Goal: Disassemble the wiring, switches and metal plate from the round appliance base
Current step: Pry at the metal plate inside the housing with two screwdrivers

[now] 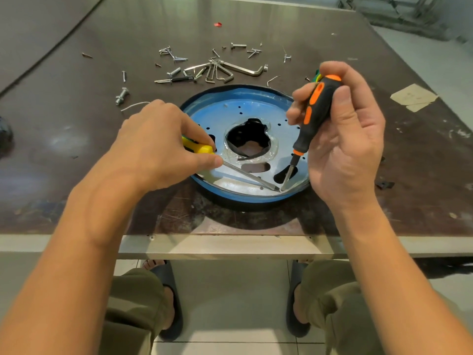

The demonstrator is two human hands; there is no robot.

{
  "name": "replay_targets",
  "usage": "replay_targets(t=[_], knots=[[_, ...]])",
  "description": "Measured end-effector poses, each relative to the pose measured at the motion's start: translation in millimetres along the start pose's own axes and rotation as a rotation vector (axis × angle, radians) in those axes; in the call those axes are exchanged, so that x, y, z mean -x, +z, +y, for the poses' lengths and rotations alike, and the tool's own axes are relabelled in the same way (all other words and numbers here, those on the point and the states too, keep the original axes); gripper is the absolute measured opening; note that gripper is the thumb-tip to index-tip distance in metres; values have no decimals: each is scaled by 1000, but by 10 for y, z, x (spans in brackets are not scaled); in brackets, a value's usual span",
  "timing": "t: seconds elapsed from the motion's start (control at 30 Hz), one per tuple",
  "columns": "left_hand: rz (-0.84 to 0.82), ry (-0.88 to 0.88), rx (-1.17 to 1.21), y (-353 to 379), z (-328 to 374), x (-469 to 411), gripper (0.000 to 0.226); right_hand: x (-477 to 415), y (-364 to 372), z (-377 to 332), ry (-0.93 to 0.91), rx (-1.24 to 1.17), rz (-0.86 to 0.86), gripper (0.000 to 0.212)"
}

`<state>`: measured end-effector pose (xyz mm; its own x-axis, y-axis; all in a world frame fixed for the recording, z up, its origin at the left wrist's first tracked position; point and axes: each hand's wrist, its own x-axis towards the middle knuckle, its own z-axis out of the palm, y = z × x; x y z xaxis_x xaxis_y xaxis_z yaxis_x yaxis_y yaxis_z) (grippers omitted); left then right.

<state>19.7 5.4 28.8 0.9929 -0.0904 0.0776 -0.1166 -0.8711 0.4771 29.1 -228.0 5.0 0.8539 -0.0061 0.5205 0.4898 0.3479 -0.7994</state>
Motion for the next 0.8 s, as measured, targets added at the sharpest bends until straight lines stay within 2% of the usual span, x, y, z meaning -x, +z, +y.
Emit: replay_targets(t=[0.17, 0.27, 0.4, 0.47, 0.57, 0.67, 0.8], knots=[[2, 14, 4, -10, 5, -2, 30, -4, 74, -21, -69, 95, 54, 38], [-10, 12, 11, -16, 26, 12, 32, 2, 30, 2, -54, 94, 97, 19], [5, 13, -3, -16, 38, 25, 35, 6, 16, -32, -18, 54, 49, 22], [3, 14, -5, -19, 39, 24, 39, 10, 57, -59, -4, 29, 19, 15], [1, 14, -2, -24, 37, 24, 43, 7, 95, -62, -18, 98, 39, 23], [6, 18, -2, -22, 29, 19, 37, 0, 56, -35, -28, 144, 37, 17], [4, 24, -6, -16, 24, 8, 35, -7, 28, -39, -29, 146, -18, 19]])
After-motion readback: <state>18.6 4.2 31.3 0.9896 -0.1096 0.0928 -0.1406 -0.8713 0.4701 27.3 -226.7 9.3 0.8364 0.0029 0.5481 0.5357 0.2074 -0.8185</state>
